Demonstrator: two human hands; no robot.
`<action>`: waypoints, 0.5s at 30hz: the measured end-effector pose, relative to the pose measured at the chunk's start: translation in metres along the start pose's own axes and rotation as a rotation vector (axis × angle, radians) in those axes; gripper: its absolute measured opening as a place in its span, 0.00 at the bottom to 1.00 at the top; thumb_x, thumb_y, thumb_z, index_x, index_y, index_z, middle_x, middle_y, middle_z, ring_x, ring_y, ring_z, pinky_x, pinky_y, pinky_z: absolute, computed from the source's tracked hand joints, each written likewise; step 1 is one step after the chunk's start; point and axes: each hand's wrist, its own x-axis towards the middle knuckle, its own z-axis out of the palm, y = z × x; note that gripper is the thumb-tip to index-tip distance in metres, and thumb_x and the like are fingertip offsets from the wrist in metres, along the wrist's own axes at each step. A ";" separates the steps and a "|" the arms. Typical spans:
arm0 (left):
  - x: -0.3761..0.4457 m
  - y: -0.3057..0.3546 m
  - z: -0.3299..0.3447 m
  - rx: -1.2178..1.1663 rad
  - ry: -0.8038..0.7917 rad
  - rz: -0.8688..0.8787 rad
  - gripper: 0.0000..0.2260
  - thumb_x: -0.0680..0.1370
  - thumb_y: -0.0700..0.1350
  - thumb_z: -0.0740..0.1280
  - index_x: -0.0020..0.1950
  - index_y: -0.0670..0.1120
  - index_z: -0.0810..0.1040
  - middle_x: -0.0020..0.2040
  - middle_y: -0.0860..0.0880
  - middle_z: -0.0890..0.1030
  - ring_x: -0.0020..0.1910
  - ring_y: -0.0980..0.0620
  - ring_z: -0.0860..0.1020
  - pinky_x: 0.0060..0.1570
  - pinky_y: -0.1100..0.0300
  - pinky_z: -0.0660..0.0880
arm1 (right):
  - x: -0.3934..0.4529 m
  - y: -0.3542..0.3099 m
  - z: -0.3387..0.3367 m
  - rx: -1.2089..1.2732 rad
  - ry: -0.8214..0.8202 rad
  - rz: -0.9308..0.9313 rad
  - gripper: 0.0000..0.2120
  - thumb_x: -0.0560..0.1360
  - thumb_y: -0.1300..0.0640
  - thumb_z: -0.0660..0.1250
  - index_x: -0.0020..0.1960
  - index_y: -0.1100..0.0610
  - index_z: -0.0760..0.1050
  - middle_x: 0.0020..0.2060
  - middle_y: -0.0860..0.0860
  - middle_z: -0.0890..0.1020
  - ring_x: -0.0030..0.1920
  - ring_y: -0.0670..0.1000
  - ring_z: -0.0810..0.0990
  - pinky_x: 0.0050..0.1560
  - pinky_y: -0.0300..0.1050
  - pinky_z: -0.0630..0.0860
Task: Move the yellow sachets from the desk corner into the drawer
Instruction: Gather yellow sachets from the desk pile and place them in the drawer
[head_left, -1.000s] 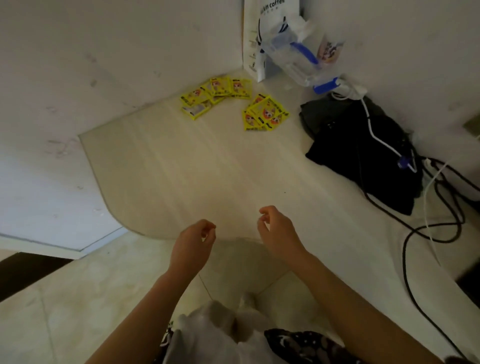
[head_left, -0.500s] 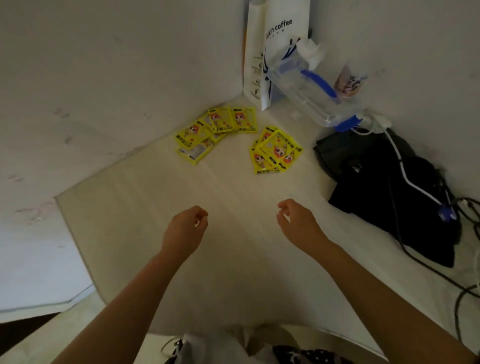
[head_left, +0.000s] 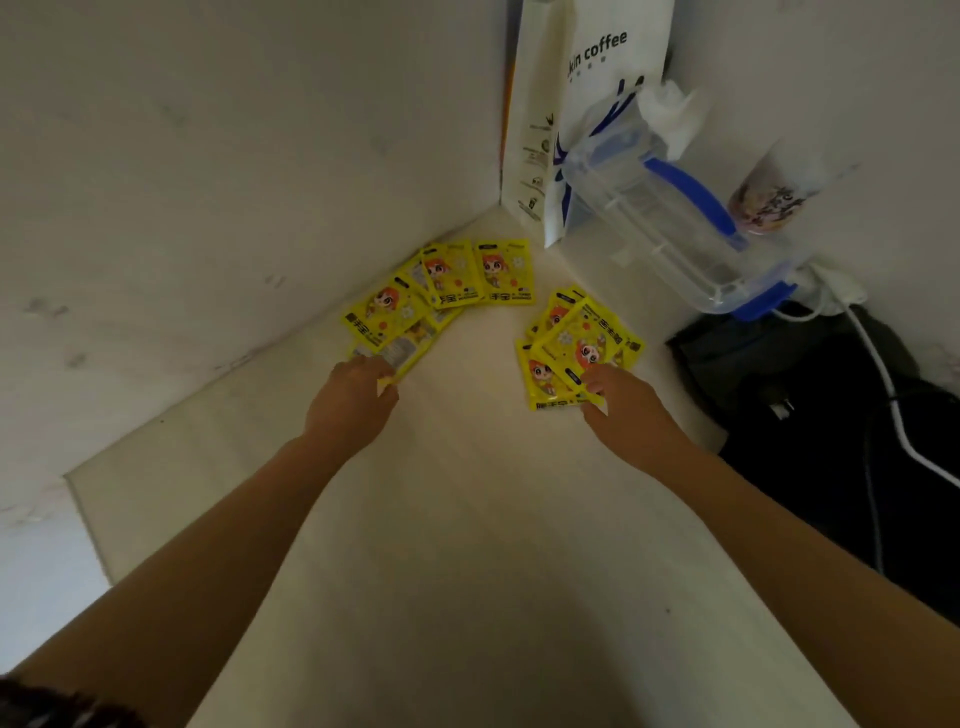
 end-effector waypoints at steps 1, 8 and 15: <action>0.011 0.000 -0.001 0.006 0.004 -0.008 0.12 0.78 0.43 0.65 0.60 0.41 0.77 0.59 0.39 0.77 0.60 0.38 0.73 0.59 0.48 0.71 | 0.012 0.000 -0.003 -0.019 -0.015 -0.001 0.19 0.77 0.61 0.64 0.67 0.63 0.69 0.63 0.60 0.74 0.65 0.59 0.72 0.64 0.49 0.68; 0.081 0.012 -0.003 0.001 0.023 -0.061 0.20 0.78 0.44 0.64 0.69 0.42 0.70 0.67 0.39 0.72 0.68 0.39 0.68 0.65 0.48 0.67 | 0.086 0.009 -0.008 -0.280 0.048 -0.093 0.24 0.75 0.67 0.62 0.70 0.55 0.66 0.71 0.56 0.66 0.60 0.62 0.72 0.56 0.57 0.75; 0.125 -0.002 0.018 0.146 -0.011 -0.096 0.29 0.77 0.60 0.49 0.67 0.42 0.70 0.68 0.39 0.69 0.68 0.37 0.65 0.67 0.42 0.64 | 0.113 0.021 -0.006 -0.471 -0.093 -0.167 0.34 0.74 0.64 0.65 0.76 0.51 0.56 0.77 0.49 0.55 0.71 0.63 0.61 0.61 0.58 0.73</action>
